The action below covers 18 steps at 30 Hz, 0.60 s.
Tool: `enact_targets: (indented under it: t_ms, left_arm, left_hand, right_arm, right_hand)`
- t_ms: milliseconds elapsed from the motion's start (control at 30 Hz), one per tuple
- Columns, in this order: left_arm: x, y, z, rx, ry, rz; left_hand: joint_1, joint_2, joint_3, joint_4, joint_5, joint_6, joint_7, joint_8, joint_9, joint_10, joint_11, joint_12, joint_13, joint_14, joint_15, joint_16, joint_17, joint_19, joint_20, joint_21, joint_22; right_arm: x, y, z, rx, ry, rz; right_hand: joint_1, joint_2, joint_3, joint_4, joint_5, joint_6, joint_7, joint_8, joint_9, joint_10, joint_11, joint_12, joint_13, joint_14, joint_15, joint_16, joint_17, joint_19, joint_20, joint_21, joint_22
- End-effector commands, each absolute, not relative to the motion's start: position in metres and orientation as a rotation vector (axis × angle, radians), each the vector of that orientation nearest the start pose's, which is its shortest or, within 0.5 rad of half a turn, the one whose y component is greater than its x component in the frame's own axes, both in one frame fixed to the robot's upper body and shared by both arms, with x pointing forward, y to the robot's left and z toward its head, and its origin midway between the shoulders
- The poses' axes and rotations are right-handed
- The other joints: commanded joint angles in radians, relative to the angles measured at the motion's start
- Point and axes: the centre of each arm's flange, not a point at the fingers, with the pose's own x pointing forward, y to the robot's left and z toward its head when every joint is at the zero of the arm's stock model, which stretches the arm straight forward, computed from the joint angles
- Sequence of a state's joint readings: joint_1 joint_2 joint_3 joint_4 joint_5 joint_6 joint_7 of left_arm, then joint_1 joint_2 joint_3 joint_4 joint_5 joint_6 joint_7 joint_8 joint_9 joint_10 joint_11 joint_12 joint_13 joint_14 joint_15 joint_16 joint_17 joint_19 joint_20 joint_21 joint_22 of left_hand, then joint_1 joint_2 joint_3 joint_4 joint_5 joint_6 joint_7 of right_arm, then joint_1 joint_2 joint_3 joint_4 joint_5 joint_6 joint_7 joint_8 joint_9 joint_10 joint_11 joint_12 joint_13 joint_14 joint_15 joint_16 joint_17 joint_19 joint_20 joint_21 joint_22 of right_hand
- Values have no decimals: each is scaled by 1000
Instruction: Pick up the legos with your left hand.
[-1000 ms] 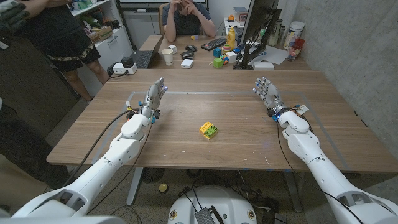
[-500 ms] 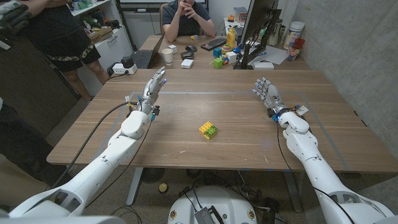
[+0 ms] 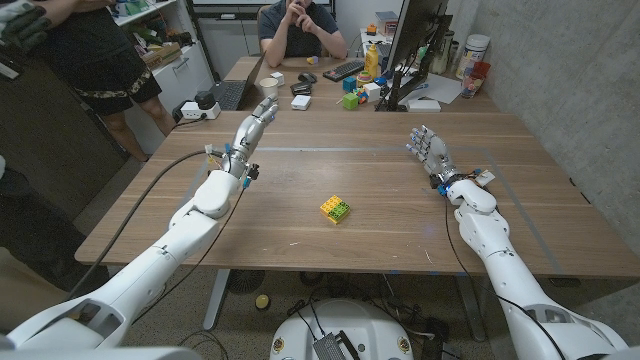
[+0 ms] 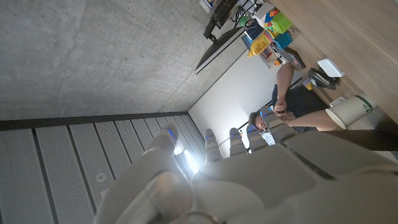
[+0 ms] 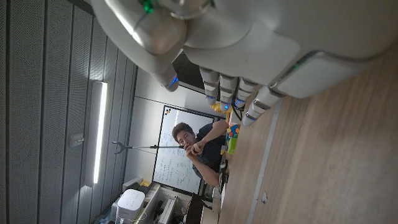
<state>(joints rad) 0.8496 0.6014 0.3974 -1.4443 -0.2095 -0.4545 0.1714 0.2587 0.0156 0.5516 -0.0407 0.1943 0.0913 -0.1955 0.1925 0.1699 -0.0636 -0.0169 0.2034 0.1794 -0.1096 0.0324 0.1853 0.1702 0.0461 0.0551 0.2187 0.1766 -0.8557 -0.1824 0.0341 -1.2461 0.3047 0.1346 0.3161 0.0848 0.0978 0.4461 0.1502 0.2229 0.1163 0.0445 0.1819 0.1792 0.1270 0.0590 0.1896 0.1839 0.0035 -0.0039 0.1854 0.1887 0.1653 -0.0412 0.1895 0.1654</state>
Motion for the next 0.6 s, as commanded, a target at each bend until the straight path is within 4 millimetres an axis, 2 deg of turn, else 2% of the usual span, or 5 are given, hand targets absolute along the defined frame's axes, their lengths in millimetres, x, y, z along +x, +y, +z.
enact_targets:
  t_ms: [33, 400, 600]
  left_arm:
    - [584, 251, 48, 554, -1026, -115]
    - [569, 228, 63, 701, -1111, -157]
    - [565, 217, 70, 770, -1139, -183]
  left_hand:
    - [11, -15, -1, -17, 7, 12, -18, 7, 5, 2, -17, 3, 3, -1, -15, 1, 6, 12, 6, 3, 3]
    - [32, -42, -14, -41, 17, 20, -22, 3, 5, 5, -32, 1, 3, 2, -27, 1, 6, 34, 9, 4, 2]
    - [54, -66, -25, -61, 29, 18, -24, -2, 6, 4, -33, 0, 4, 4, -32, 1, 7, 60, -4, 7, 1]
  right_arm:
    - [667, -293, -29, 60, -566, 242]
    - [669, -295, -27, 61, -573, 240]
    - [667, -296, -26, 56, -578, 239]
  right_hand:
    - [-1, 42, 7, 2, 4, 7, -1, 7, 4, 4, 1, 6, 5, -3, -3, 7, 1, 6, -6, 4, 6]
    - [-2, 42, 7, 1, 4, 7, 0, 8, 4, 5, 2, 6, 5, -3, -4, 7, 1, 6, -6, 4, 6]
    - [-2, 41, 7, 1, 5, 8, -1, 8, 4, 4, 1, 5, 5, -3, -3, 7, 1, 6, -6, 4, 6]
